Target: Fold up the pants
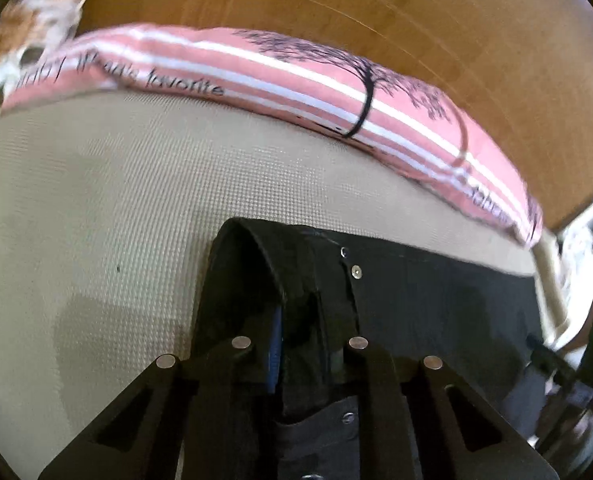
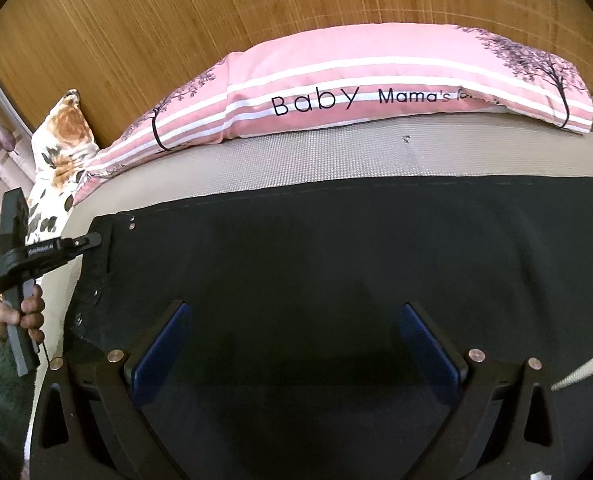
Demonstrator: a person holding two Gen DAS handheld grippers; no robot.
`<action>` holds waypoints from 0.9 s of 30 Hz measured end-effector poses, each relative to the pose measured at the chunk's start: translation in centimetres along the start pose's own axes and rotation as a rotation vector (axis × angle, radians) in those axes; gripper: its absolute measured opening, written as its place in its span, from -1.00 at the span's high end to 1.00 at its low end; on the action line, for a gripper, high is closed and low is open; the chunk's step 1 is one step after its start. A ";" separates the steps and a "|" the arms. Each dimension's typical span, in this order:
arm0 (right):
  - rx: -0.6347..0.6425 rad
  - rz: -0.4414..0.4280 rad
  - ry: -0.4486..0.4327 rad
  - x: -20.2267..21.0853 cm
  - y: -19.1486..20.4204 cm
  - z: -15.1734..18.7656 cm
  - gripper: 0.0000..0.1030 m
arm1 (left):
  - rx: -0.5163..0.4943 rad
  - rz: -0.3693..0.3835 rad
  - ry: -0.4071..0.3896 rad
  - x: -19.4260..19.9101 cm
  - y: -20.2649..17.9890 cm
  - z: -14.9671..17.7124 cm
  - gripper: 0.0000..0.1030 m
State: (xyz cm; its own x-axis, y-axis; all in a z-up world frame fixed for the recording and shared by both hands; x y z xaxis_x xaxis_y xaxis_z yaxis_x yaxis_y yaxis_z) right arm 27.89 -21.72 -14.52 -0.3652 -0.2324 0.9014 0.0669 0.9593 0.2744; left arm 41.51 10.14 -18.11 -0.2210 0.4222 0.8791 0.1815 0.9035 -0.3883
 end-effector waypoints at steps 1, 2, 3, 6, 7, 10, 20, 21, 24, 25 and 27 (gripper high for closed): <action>0.002 0.001 0.001 -0.3 0.0 -0.2 -1.00 | -0.014 -0.003 0.005 -0.2 0.0 -0.1 0.69; 0.002 0.000 0.002 -0.4 0.0 -0.4 -1.00 | -0.023 -0.001 0.009 -0.4 0.1 -0.2 0.69; 0.003 0.000 0.002 -0.6 0.0 -0.6 -1.00 | -0.023 0.013 0.013 -0.5 0.1 -0.4 0.69; 0.007 0.002 0.002 -1.1 0.1 -1.1 -1.00 | 0.009 0.064 0.026 -0.9 0.4 -1.4 0.60; 0.009 0.000 0.002 -1.3 0.1 -1.2 -1.00 | 0.021 0.080 0.029 -1.0 0.5 -1.5 0.59; 0.017 0.003 0.007 -1.8 0.1 -1.4 -1.00 | 0.046 0.125 0.047 -1.6 0.7 -2.4 0.59; 0.090 -0.028 0.014 -3.0 0.5 -3.9 -1.00 | 0.181 0.310 0.095 -3.2 1.3 -4.1 0.58; 0.114 -0.029 0.019 -3.2 0.6 -4.3 -1.00 | 0.191 0.320 0.079 -3.2 1.3 -4.0 0.58; 0.191 -0.016 0.046 -4.1 1.2 -5.3 -1.00 | 0.164 0.252 0.021 -3.0 1.1 -3.9 0.73; 0.219 -0.010 0.054 -4.4 1.4 -5.5 -1.00 | 0.160 0.237 0.007 -2.9 1.1 -3.8 0.75; 0.271 -0.008 0.068 -4.7 1.7 -5.9 -1.00 | 0.145 0.208 -0.031 -2.2 0.4 -3.9 0.78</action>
State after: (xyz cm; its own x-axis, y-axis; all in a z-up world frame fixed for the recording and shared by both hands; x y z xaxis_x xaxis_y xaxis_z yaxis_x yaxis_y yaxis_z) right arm 35.25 -19.95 -16.33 -0.3008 -0.2414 0.9226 -0.1896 0.9633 0.1902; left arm 45.82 9.31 -19.14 -0.2227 0.6000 0.7683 0.0868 0.7972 -0.5974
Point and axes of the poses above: each gripper's, at about its wrist camera, not at the fingertips, and x roughly against the way its jaws point, y to its left, z to its underside, the point moved 10 cm from there along -x, roughly the way its jaws point, and after that the axes turned 10 degrees about y, right-handed, at the moved point
